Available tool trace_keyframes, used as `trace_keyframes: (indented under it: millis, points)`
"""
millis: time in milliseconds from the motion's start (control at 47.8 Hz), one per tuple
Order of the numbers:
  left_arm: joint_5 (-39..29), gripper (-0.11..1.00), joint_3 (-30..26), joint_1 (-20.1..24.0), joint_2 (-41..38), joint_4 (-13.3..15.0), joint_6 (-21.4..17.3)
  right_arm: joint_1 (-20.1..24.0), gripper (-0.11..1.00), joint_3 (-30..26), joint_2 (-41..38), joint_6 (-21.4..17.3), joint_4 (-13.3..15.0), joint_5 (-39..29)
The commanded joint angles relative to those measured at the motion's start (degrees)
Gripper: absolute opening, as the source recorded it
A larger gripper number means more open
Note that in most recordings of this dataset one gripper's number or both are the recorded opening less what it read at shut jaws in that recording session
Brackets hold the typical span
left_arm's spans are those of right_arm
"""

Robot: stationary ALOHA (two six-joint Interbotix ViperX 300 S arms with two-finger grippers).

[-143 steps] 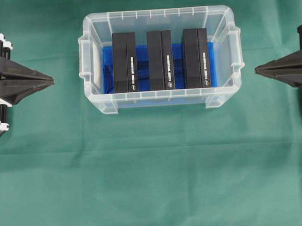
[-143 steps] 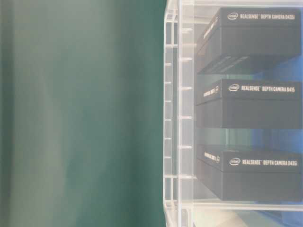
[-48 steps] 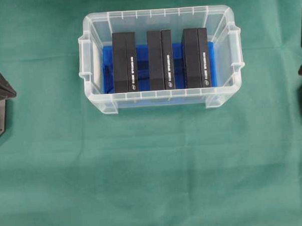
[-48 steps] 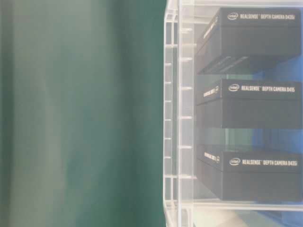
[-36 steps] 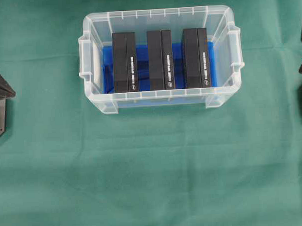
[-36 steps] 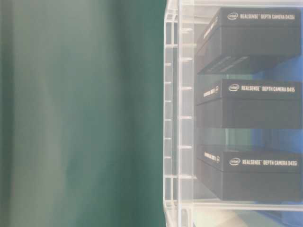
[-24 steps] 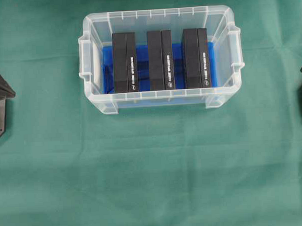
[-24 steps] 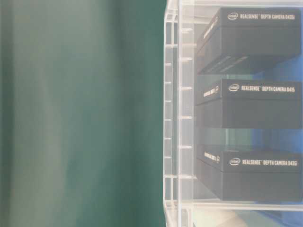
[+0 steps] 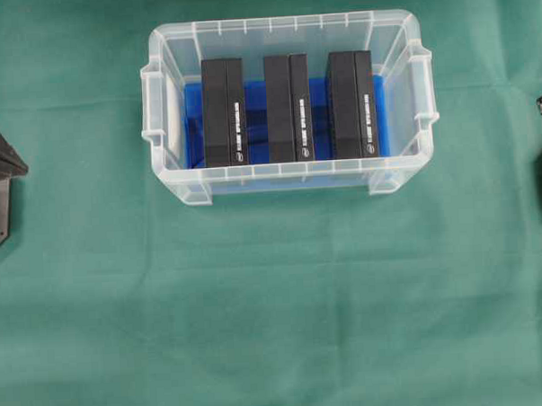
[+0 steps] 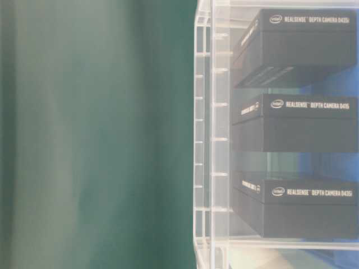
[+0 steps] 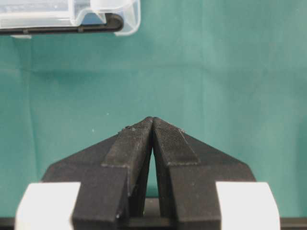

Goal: Take the box out of the case with the right arm.

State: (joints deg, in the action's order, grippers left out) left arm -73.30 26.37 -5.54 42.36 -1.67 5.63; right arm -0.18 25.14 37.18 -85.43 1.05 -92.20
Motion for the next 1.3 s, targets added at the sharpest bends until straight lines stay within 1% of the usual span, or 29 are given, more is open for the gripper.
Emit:
trace_keyframes:
  millis: [0,84,167,314,481,565,690,1004,1276]
  points:
    - [0.18,0.00,-1.49,-0.18,-0.09,-0.09,0.09,-0.18,0.00,-1.76,-1.05,0.09,1.05,0.00]
    - [0.18,0.00,-1.49,-0.18,-0.26,-0.09,0.09,-0.70,0.00,-1.85,-1.58,0.62,2.11,0.18]
    - [0.18,0.00,-1.49,-0.18,-0.35,-0.09,0.09,-2.46,0.00,-1.93,-1.49,2.46,2.64,0.18]
    - [0.18,0.00,-1.49,-0.18,-0.26,-0.09,0.09,-9.32,0.00,-1.93,-1.58,8.79,2.72,0.53]
    - [0.18,0.00,-1.49,-0.18,-0.09,-0.09,0.09,-17.23,0.00,-2.02,-2.11,16.70,2.55,3.08]
    - [0.18,0.00,-1.49,-0.18,-0.09,-0.09,0.09,-19.25,0.00,-1.93,-2.37,18.81,2.55,3.69]
    - [0.18,0.00,-1.49,-0.18,-0.09,-0.09,0.09,-20.30,0.00,-1.49,-2.72,19.16,2.55,3.78]
    - [0.00,0.00,-1.41,-0.18,0.00,-0.09,0.09,-20.30,0.00,-0.62,-2.64,19.07,1.76,3.60]
    - [0.00,0.00,-1.41,-0.18,0.00,-0.09,0.09,-20.30,0.00,0.44,-2.72,18.72,1.76,3.60]
